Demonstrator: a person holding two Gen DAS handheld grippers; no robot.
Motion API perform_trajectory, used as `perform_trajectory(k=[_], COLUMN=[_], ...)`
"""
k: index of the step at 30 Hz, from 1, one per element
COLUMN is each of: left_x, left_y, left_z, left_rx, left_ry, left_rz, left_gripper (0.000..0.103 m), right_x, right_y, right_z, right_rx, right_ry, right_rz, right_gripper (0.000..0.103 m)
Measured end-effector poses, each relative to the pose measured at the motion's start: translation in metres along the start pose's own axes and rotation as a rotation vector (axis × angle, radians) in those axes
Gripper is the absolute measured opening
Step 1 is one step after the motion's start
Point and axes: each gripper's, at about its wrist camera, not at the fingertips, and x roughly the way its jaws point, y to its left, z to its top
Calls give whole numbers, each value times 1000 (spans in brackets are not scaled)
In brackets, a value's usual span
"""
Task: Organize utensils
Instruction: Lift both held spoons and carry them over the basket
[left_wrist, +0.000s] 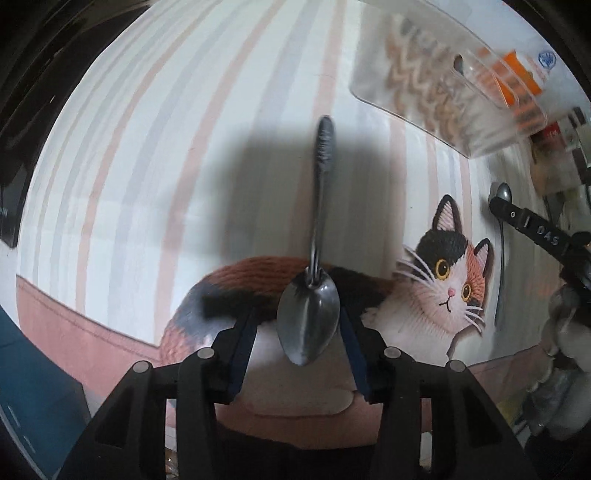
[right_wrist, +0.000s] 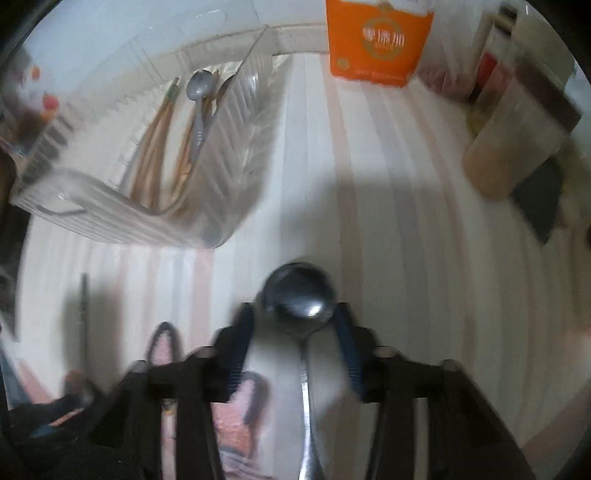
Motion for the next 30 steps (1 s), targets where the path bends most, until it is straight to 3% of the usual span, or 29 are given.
perform_trajectory(k=[1,2,5,10,12,14,18,20,21,22,26,30], left_x=[-1,-3,-7,1,6,10,18,15,23,28,28,-7], left_y=[5,8,15,-17,-24,-31,-54,-73,-84,-94,-101,-75], left_z=[0,-2,-7,-16,-13,-9,1,-1,4,9,9,3], left_rx=[-2,-1,15,59,71,79,113,137,148,168,177,167], left_ry=[1,1,6,34,30,34,27,18,15,3,9,-21], left_rz=[-5,-8,-6,3,10,12,62,94,116,144,140,145], left_gripper=[43,43,43,43,47,56,57,54,48,32,32,32], right_x=[0,-1,-2,-11,-17,-22,-29,-32,-33,-34,-41,-49], right_y=[1,1,-2,-19,-26,-34,-40,-40,-40,-40,-38,-37], right_z=[-1,-2,-6,-27,-39,-50,-66,-70,-71,-71,-72,-66], right_rx=[-2,-1,15,48,74,108,126,125,125,127,121,117], right_ry=[-7,-1,16,49,61,79,96,95,95,94,85,70], right_rz=[-17,-5,18,85,121,154,176,177,176,176,182,195], right_gripper=[18,5,4,3,2,2,1,1,1,1,1,1])
